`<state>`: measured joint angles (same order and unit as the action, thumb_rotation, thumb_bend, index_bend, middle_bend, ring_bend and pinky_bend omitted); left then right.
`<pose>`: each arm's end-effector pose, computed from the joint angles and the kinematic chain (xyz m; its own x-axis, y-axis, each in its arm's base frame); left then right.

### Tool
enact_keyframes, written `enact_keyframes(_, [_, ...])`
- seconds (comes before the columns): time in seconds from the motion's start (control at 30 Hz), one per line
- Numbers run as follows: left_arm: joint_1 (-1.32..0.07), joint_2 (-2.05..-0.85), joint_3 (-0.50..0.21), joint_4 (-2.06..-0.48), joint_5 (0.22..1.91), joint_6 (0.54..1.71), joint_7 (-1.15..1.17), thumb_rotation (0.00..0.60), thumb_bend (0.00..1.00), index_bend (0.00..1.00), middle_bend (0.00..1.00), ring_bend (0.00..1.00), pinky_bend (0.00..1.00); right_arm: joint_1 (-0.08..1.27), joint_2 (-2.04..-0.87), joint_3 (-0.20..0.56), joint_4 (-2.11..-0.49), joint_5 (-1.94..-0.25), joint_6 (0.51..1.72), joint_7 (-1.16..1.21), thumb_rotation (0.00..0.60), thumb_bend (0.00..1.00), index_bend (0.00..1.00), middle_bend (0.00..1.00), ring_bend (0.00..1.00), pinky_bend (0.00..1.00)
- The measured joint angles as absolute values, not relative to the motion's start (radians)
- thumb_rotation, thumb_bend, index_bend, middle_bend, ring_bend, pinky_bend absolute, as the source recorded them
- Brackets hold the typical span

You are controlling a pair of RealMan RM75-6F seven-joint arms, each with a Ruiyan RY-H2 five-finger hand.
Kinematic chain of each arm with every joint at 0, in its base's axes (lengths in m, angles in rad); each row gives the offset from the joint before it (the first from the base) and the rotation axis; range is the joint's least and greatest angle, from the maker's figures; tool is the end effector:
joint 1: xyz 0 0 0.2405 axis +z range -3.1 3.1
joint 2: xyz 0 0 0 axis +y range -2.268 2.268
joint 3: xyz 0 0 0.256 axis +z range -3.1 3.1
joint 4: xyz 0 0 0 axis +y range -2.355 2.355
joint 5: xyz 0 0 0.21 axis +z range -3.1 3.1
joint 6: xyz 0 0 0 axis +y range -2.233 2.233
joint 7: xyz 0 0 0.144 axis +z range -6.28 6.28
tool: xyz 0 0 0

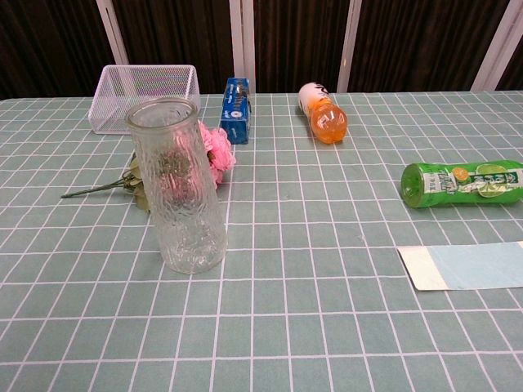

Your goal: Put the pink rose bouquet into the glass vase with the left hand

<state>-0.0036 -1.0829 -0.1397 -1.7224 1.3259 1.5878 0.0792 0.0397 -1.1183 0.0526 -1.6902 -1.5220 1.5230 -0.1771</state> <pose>-0.3169 0.1688 0.1951 0.4004 -0.1376 0.9060 0.9029 0.2279 -0.3644 -0.2980 -0.1668 0.1568 0.4860 0.0162 0.8738 -0.8739 0.0079 0.4860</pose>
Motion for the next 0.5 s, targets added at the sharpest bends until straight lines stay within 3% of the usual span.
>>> enact_keyframes(0.5, [0.000,-1.079,-0.131,-1.727,1.346,1.592,0.068,0.600,0.19,0.17,0.08,0.00,0.02,0.030,-1.110,0.051,-1.700,-1.534,1.543,-0.169,0.600,0.15,0.10,0.04,0.00,0.00])
